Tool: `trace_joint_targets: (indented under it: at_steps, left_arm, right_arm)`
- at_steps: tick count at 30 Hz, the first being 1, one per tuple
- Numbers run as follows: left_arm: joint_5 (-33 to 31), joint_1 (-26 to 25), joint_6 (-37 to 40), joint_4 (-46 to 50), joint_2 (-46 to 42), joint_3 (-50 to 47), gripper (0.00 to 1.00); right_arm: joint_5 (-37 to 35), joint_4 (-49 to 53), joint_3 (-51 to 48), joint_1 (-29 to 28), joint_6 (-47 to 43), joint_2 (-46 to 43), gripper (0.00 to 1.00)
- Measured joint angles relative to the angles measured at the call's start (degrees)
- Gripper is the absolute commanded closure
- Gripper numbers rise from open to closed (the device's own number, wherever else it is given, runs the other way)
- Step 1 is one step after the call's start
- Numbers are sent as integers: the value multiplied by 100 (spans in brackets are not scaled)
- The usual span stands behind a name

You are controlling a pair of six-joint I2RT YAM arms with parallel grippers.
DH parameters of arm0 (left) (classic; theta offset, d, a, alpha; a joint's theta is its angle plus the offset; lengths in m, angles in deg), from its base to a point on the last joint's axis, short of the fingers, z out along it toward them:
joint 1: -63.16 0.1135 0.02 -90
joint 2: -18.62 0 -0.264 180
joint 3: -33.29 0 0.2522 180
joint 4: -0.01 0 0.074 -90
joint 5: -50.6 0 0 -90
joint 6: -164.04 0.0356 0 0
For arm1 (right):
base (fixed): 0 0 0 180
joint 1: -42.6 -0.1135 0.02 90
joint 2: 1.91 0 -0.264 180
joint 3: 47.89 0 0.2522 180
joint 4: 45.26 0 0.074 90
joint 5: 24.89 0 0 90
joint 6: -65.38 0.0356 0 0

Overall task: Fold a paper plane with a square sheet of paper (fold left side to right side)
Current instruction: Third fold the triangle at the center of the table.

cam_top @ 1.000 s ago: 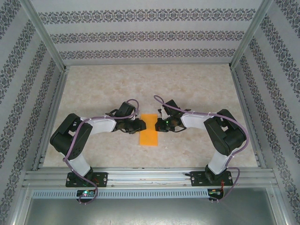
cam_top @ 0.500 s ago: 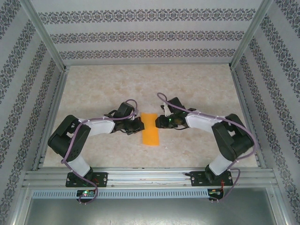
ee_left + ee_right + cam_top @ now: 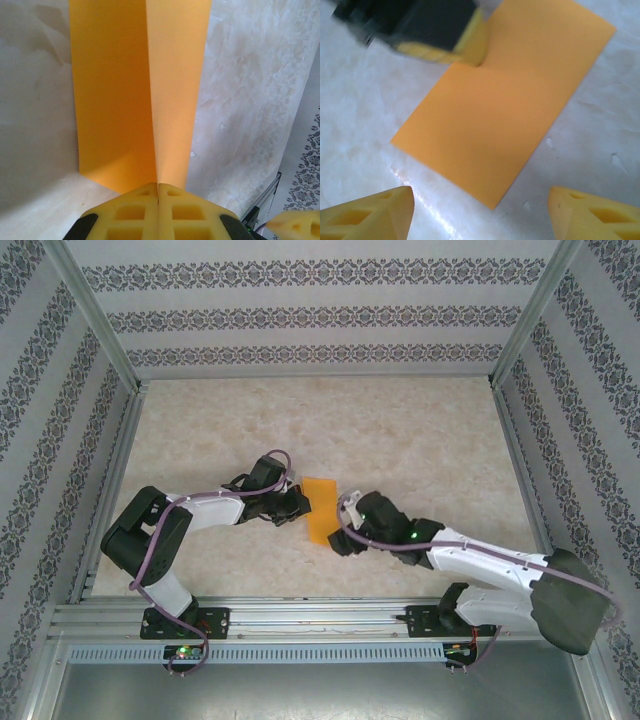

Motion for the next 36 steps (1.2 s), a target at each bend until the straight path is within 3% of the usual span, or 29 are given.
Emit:
trace_joint_targets:
  at_steps: [8,16,27,31,36]
  left_arm:
    - [28,0,-13,0,2,0,100]
    - [48,0,-13,0,2,0,100]
    - [46,0,-13,2,2,0,100]
    - [46,0,-13,2,4,0,99]
    - [39,0,7,15,24,7,85]
  right_arm:
    - [-1338,-170,-52,-1200,-570,684,21]
    - [-1956,-278,660,-1508,-1029,2009,20]
    - [-2083,-511,1036,-1508,-1290,2358,52]
    - [-2061,-511,1036,-1508,-1270,2358,71]
    - [-2024,-503,1034,-1506,-1211,2358,100]
